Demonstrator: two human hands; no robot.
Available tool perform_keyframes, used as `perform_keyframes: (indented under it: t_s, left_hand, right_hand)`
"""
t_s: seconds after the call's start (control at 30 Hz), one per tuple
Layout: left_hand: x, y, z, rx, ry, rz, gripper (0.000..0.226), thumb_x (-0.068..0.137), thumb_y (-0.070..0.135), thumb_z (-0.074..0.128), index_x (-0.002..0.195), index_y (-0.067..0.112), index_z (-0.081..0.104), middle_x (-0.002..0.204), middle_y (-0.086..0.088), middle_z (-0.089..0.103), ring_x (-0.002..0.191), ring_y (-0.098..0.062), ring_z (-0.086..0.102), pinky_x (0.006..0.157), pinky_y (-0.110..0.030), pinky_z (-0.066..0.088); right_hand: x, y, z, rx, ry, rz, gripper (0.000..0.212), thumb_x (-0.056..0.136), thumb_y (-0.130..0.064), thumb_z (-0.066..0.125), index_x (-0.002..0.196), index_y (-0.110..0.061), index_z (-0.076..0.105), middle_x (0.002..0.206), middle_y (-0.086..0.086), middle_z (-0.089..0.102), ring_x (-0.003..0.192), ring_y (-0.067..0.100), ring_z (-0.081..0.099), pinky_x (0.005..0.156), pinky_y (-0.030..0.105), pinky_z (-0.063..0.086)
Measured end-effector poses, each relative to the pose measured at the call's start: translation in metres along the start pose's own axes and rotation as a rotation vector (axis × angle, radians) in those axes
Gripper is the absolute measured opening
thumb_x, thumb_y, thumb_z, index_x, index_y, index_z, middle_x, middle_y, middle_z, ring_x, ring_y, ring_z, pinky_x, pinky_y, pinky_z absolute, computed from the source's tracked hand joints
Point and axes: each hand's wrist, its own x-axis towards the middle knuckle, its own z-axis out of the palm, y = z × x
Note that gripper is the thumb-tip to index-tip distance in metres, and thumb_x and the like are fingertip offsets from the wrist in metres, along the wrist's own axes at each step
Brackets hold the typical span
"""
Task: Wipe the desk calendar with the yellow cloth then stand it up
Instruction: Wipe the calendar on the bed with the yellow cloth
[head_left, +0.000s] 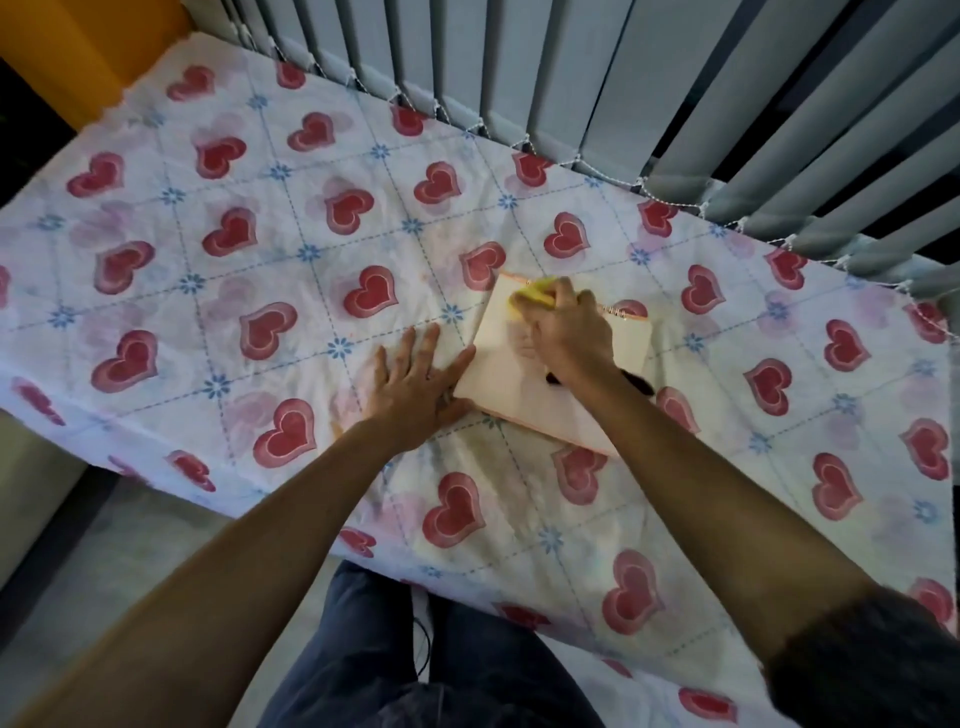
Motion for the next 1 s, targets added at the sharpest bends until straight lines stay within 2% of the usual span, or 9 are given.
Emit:
perform_keyframes:
  t_s: [0.1, 0.2, 0.33, 0.5, 0.6, 0.7, 0.83, 0.93, 1.0]
  left_hand:
    - [-0.001, -0.001, 0.000, -0.022, -0.004, 0.002, 0.069, 0.088, 0.065, 0.029, 0.144, 0.047, -0.008, 0.159, -0.007, -0.017, 0.144, -0.033, -0.019, 0.114, -0.058, -0.005]
    - [-0.002, -0.001, 0.000, -0.056, 0.018, 0.012, 0.069, 0.088, 0.065, 0.029, 0.144, 0.048, -0.007, 0.159, -0.007, -0.016, 0.144, -0.032, -0.019, 0.114, -0.058, -0.006]
    - [-0.001, -0.002, 0.004, -0.059, 0.027, 0.015, 0.069, 0.087, 0.067, 0.026, 0.142, 0.050, -0.011, 0.159, -0.006, -0.017, 0.144, -0.032, -0.019, 0.113, -0.057, -0.008]
    - [0.003, -0.005, 0.007, -0.046, 0.029, 0.010, 0.069, 0.085, 0.070, 0.024, 0.142, 0.050, -0.011, 0.159, -0.006, -0.016, 0.144, -0.033, -0.018, 0.113, -0.057, -0.008]
    - [0.003, -0.005, 0.009, -0.032, 0.021, 0.004, 0.071, 0.084, 0.071, 0.024, 0.142, 0.051, -0.012, 0.159, -0.005, -0.016, 0.144, -0.032, -0.017, 0.113, -0.058, -0.006]
    - [0.002, -0.003, 0.007, -0.028, 0.026, -0.001, 0.073, 0.083, 0.072, 0.025, 0.143, 0.049, -0.008, 0.159, -0.006, -0.013, 0.145, -0.034, -0.015, 0.113, -0.059, -0.003]
    - [0.001, -0.002, 0.002, -0.017, -0.021, -0.023, 0.081, 0.071, 0.080, 0.009, 0.143, 0.049, -0.011, 0.159, -0.007, -0.015, 0.144, -0.034, -0.016, 0.114, -0.058, -0.004]
    - [0.000, -0.003, 0.000, 0.022, -0.013, -0.017, 0.075, 0.080, 0.075, 0.018, 0.143, 0.047, -0.010, 0.159, -0.006, -0.014, 0.145, -0.034, -0.014, 0.115, -0.058, 0.000]
    - [0.000, -0.002, 0.000, 0.085, 0.012, -0.019, 0.073, 0.083, 0.072, 0.021, 0.144, 0.046, -0.011, 0.160, -0.006, -0.012, 0.146, -0.034, -0.010, 0.115, -0.058, 0.004]
  right_hand:
    - [0.015, -0.018, 0.001, -0.062, -0.016, 0.095, 0.044, 0.096, -0.019, 0.049, 0.136, -0.037, 0.046, 0.140, 0.010, 0.034, 0.116, 0.035, 0.040, 0.081, 0.042, 0.046]
    - [-0.026, -0.035, 0.016, 0.039, 0.007, 0.038, 0.038, 0.094, -0.021, 0.051, 0.131, -0.031, 0.051, 0.135, 0.013, 0.042, 0.113, 0.040, 0.044, 0.078, 0.047, 0.047]
    - [-0.041, -0.031, 0.019, -0.008, -0.002, -0.078, 0.039, 0.093, -0.027, 0.055, 0.130, -0.040, 0.052, 0.134, 0.008, 0.043, 0.110, 0.036, 0.045, 0.070, 0.042, 0.050]
    - [0.026, -0.029, 0.005, -0.075, -0.017, 0.140, 0.048, 0.094, -0.014, 0.052, 0.135, -0.039, 0.047, 0.138, 0.009, 0.036, 0.112, 0.034, 0.043, 0.073, 0.038, 0.046]
    - [0.007, -0.037, 0.005, -0.045, -0.026, 0.159, 0.050, 0.094, -0.010, 0.049, 0.137, -0.036, 0.045, 0.142, 0.010, 0.033, 0.115, 0.035, 0.041, 0.077, 0.040, 0.048]
    - [-0.049, -0.042, 0.013, -0.009, -0.026, 0.108, 0.048, 0.092, -0.016, 0.053, 0.135, -0.037, 0.046, 0.140, 0.010, 0.035, 0.114, 0.035, 0.041, 0.076, 0.041, 0.049]
    - [-0.092, -0.055, 0.018, 0.011, -0.118, -0.010, 0.044, 0.095, -0.031, 0.053, 0.135, -0.044, 0.043, 0.141, 0.007, 0.033, 0.118, 0.038, 0.037, 0.081, 0.045, 0.050]
    - [-0.095, -0.052, 0.013, 0.001, -0.149, -0.056, 0.043, 0.095, -0.036, 0.055, 0.135, -0.044, 0.041, 0.142, 0.007, 0.033, 0.121, 0.038, 0.037, 0.085, 0.046, 0.051]
    - [-0.100, -0.039, 0.010, 0.037, -0.135, -0.015, 0.042, 0.094, -0.034, 0.057, 0.133, -0.040, 0.043, 0.140, 0.007, 0.035, 0.120, 0.038, 0.039, 0.084, 0.046, 0.051]
